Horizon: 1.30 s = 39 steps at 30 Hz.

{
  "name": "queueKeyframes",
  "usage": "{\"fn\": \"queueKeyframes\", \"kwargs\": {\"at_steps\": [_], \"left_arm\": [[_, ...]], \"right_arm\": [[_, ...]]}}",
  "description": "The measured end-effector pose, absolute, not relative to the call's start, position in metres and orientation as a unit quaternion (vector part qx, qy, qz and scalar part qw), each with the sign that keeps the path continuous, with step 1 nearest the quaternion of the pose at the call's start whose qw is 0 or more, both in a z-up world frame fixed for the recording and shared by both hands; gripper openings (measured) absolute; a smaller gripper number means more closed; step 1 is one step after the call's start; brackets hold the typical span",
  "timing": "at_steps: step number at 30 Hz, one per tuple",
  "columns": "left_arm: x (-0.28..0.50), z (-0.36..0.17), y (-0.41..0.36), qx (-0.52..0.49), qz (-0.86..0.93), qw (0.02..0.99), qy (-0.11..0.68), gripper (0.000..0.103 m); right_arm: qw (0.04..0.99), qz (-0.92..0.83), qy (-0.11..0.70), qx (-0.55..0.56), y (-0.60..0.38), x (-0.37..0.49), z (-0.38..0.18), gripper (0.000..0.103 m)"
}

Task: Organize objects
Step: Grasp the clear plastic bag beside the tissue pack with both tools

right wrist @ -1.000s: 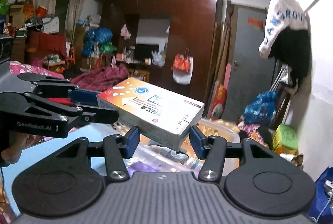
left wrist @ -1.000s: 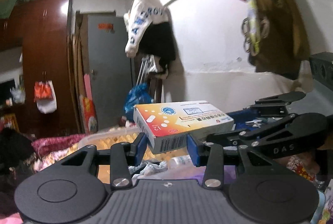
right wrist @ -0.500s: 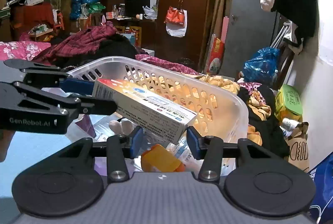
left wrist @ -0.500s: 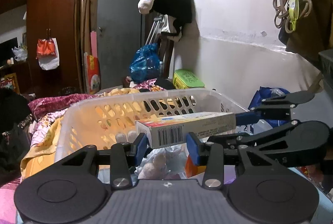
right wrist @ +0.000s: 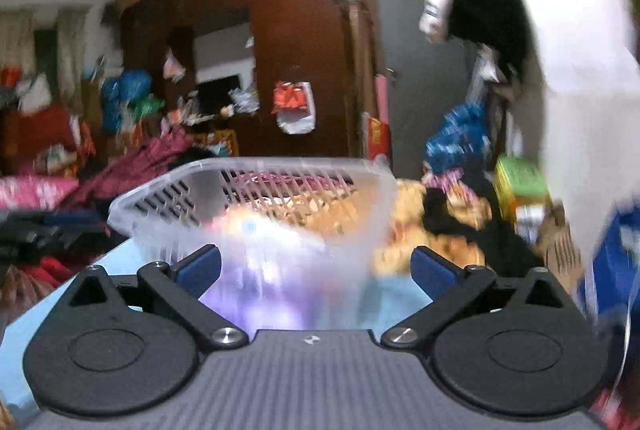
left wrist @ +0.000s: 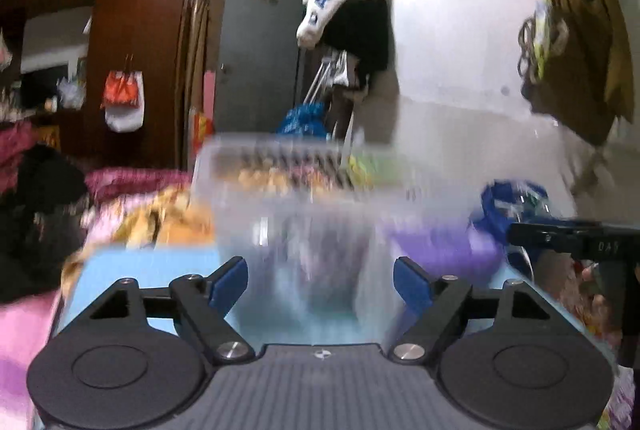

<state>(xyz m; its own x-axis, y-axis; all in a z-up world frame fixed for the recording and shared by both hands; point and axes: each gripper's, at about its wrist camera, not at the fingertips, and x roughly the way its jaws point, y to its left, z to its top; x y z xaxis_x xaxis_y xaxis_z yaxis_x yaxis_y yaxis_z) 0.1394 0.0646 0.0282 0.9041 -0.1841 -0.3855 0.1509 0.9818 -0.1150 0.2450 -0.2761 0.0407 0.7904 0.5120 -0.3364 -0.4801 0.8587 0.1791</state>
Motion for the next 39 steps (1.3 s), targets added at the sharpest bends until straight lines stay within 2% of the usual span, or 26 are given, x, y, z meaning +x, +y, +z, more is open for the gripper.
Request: {"fn": "queueKeyframes", "kwargs": {"at_steps": [5, 11, 15, 19, 26, 28, 32, 35, 39], "left_arm": [[0.129, -0.003, 0.073, -0.075, -0.099, 0.959, 0.253, 0.083], [0.155, -0.017, 0.067, -0.072, -0.109, 0.947, 0.295, 0.083], [0.163, -0.02, 0.06, -0.061, -0.125, 0.942, 0.305, 0.083], [0.166, -0.025, 0.054, -0.052, -0.134, 0.938, 0.316, 0.083], [0.165, -0.027, 0.046, -0.026, -0.138, 0.94, 0.31, 0.081], [0.162, -0.027, 0.042, -0.013, -0.141, 0.941, 0.307, 0.073], [0.159, -0.027, 0.034, 0.015, -0.124, 0.946, 0.3, 0.053], [0.158, -0.026, 0.039, 0.003, -0.117, 0.948, 0.296, 0.033], [0.156, -0.025, 0.046, -0.022, -0.116, 0.95, 0.288, 0.023]], "right_arm": [[0.929, 0.263, 0.249, 0.07, -0.296, 0.216, -0.003, 0.103], [0.924, 0.27, 0.266, 0.045, -0.291, 0.217, -0.011, 0.099], [0.922, 0.271, 0.276, 0.029, -0.285, 0.219, -0.015, 0.092], [0.914, 0.285, 0.286, 0.02, -0.279, 0.22, -0.016, 0.078], [0.92, 0.279, 0.275, -0.028, -0.27, 0.211, -0.018, 0.064], [0.922, 0.278, 0.267, -0.042, -0.268, 0.207, -0.018, 0.056], [0.922, 0.283, 0.259, -0.046, -0.27, 0.205, -0.018, 0.049], [0.922, 0.287, 0.255, -0.041, -0.271, 0.205, -0.018, 0.042], [0.925, 0.292, 0.241, -0.041, -0.273, 0.201, -0.018, 0.035]]}}
